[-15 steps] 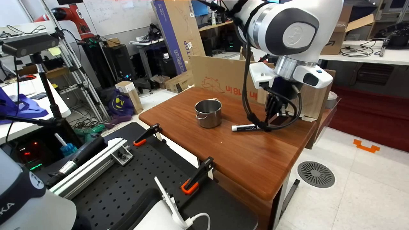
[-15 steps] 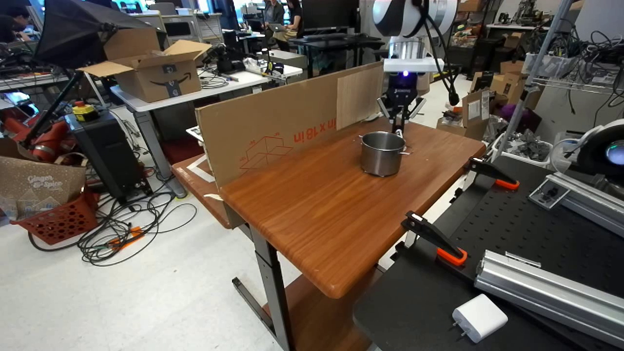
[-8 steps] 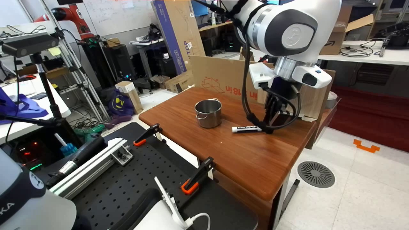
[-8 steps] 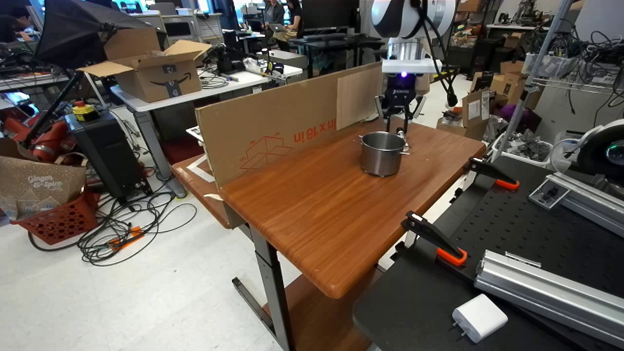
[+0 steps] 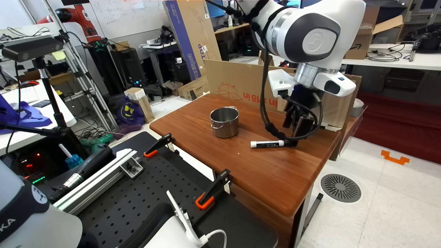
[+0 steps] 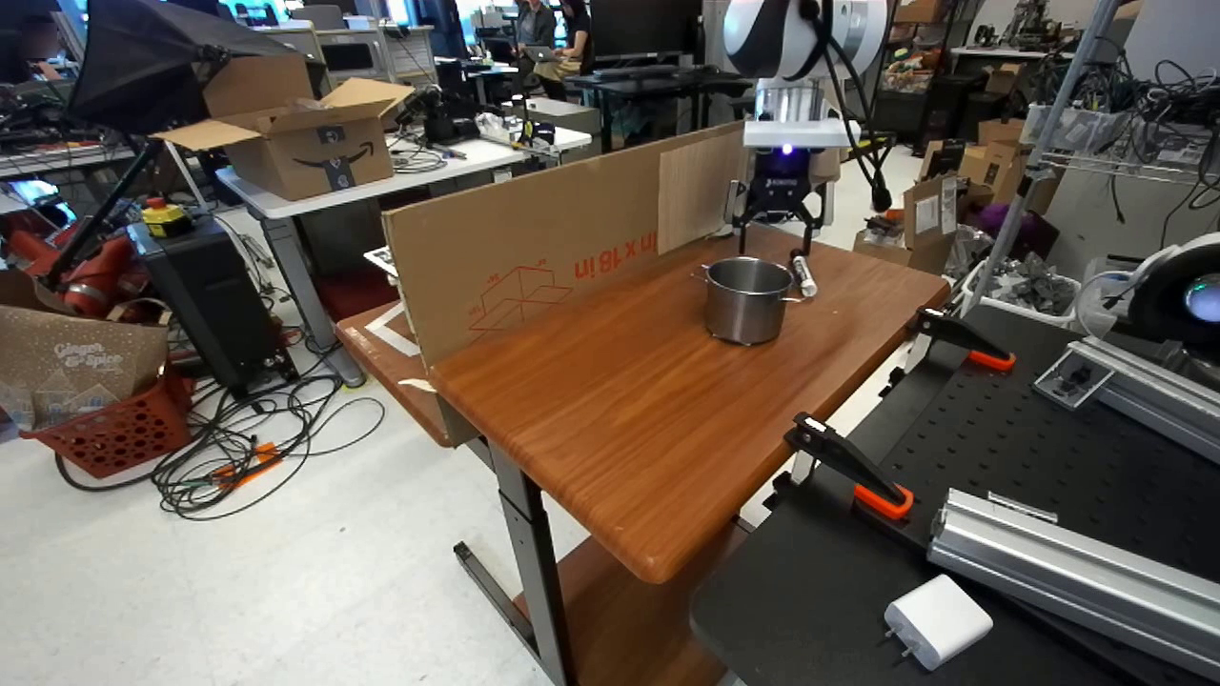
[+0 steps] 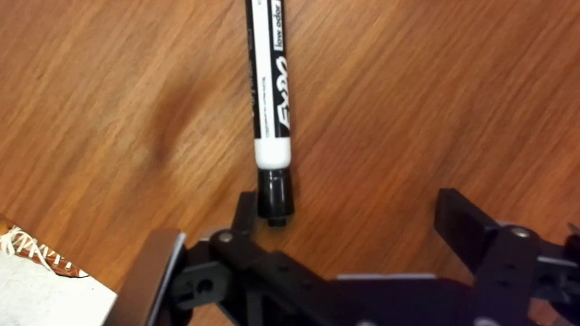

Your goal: Pick the marker from the pot and put it on the table

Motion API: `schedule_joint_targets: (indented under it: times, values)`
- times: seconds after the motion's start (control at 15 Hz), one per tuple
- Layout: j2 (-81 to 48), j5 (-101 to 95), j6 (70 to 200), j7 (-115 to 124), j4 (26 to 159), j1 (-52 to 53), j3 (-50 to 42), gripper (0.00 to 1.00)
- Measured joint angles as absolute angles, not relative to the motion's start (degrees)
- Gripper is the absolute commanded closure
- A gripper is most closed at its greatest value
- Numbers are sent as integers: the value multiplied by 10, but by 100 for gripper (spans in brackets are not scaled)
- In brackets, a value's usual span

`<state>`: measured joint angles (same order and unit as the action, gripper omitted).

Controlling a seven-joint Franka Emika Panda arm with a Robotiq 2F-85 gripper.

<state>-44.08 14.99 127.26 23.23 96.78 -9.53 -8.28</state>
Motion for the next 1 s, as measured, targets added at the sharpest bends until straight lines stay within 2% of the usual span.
schedule_joint_targets:
  times: [1.0]
  values:
    - [-390, 138, 1270, 232, 995, -86, -85, 0]
